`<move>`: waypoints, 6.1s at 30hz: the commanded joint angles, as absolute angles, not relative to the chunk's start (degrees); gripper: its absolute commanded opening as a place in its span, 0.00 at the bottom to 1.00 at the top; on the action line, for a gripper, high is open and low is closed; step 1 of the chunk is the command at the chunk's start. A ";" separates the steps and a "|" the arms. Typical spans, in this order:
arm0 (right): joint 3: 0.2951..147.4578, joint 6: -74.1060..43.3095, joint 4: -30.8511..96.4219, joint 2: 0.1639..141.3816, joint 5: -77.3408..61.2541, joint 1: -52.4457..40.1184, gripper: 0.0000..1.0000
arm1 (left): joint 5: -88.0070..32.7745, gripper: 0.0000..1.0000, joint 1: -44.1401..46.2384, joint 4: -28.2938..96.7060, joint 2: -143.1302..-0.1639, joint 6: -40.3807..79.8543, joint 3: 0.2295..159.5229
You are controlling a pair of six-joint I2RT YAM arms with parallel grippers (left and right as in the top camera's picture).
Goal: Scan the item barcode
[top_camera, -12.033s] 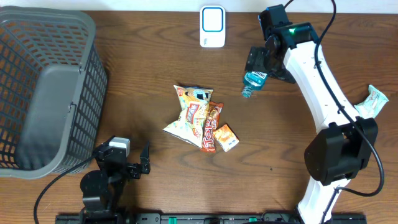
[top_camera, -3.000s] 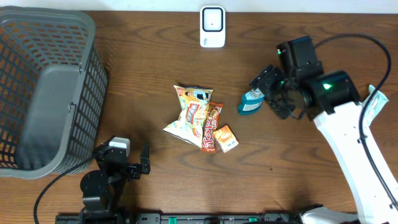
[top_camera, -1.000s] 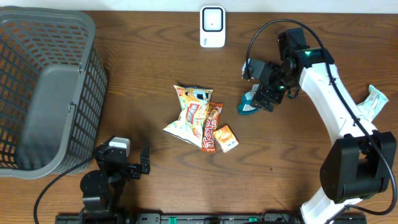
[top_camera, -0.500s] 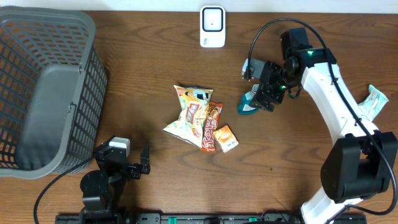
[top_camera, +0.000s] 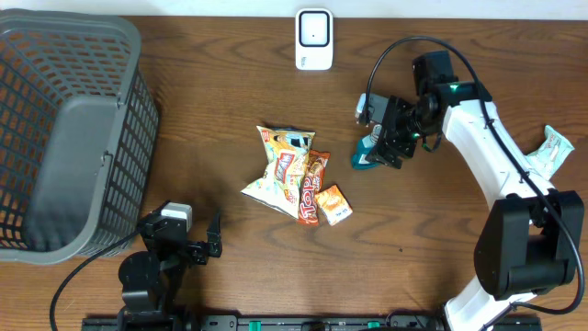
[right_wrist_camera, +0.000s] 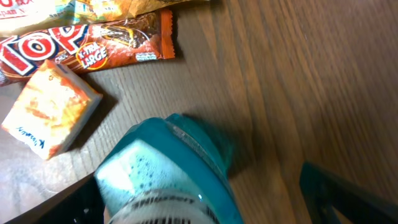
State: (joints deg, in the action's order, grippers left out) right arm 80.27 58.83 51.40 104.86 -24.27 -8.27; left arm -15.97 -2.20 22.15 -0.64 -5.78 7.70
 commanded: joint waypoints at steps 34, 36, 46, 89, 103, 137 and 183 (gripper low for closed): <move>80.44 47.81 50.43 103.37 -22.68 -8.34 0.99 | -15.77 0.98 -2.33 23.44 -0.60 -5.26 6.87; 80.88 45.74 50.57 101.65 -22.63 -8.36 0.99 | -15.77 0.98 -2.33 23.44 -0.60 -5.26 6.87; 81.10 37.30 49.23 88.64 -29.10 -10.35 0.99 | -15.77 0.98 -2.33 23.44 -0.60 -5.26 6.87; 80.25 26.06 38.63 104.36 -19.40 -16.71 0.12 | -15.79 0.98 -2.33 23.44 -0.60 -5.26 6.87; 80.29 6.20 45.58 78.26 -35.66 -16.05 0.13 | -15.77 0.98 -2.33 23.44 -0.60 -5.26 6.87; 80.23 1.34 55.16 75.70 -24.56 -16.58 0.01 | -15.77 0.98 -2.33 23.44 -0.60 -5.26 6.87; 124.11 49.58 -8.23 141.64 42.15 -31.22 0.16 | -15.77 0.98 -2.33 23.44 -0.60 -5.26 6.87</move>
State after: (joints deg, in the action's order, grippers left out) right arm 118.67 41.41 -6.76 138.80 38.11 -30.30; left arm -15.97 -2.20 22.17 -0.67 -5.76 7.70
